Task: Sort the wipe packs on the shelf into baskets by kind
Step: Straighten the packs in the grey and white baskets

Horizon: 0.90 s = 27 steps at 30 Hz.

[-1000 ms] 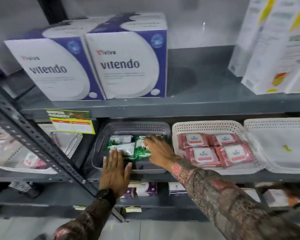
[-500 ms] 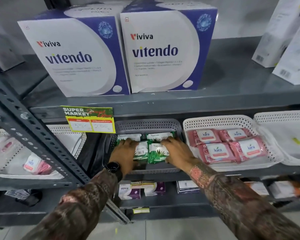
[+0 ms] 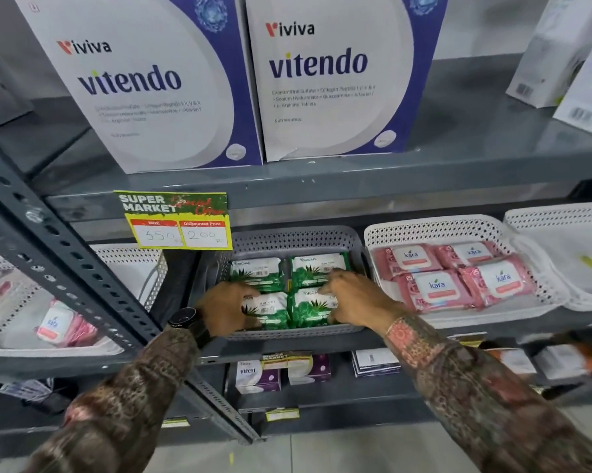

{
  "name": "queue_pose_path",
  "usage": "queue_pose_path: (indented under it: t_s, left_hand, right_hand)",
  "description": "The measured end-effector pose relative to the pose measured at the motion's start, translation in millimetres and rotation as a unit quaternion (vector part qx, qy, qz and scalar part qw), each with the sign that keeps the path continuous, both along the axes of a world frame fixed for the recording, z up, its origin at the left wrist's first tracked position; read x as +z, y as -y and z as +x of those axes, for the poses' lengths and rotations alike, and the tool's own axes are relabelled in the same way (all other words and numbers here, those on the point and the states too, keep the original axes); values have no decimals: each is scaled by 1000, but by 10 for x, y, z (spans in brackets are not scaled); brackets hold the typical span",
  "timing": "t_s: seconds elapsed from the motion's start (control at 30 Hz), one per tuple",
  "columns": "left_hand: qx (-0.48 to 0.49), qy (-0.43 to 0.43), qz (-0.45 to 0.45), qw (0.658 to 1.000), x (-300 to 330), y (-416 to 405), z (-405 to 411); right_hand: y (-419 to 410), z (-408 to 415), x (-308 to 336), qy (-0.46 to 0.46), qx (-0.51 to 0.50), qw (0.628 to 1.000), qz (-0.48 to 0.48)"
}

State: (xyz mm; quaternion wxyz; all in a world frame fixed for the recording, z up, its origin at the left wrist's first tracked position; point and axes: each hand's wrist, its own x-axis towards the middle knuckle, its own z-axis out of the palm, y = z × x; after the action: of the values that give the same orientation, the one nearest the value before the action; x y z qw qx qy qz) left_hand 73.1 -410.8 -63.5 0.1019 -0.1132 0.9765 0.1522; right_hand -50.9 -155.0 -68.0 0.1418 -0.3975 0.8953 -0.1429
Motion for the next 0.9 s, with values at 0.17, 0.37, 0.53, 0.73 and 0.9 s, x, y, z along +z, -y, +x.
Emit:
queue_pose_path:
  t_s: [0.17, 0.37, 0.53, 0.73, 0.9]
  left_hand:
    - [10, -72, -23, 997, -41, -134, -307]
    - [15, 21, -84, 996, -478, -267, -486]
    - [21, 33, -103, 994, -546, -252, -522]
    - [47, 28, -93, 994, -447, -256, -529]
    - [22, -60, -71, 995, 35, -637, -586]
  right_hand:
    - [336, -225, -56, 12, -24, 1000, -11]
    - [501, -299, -556, -1, -27, 996, 89]
    - [526, -307, -602, -3, -18, 995, 95]
    - [475, -311, -472, 8, -10, 998, 61]
    - [14, -301, -84, -43, 36, 995, -77]
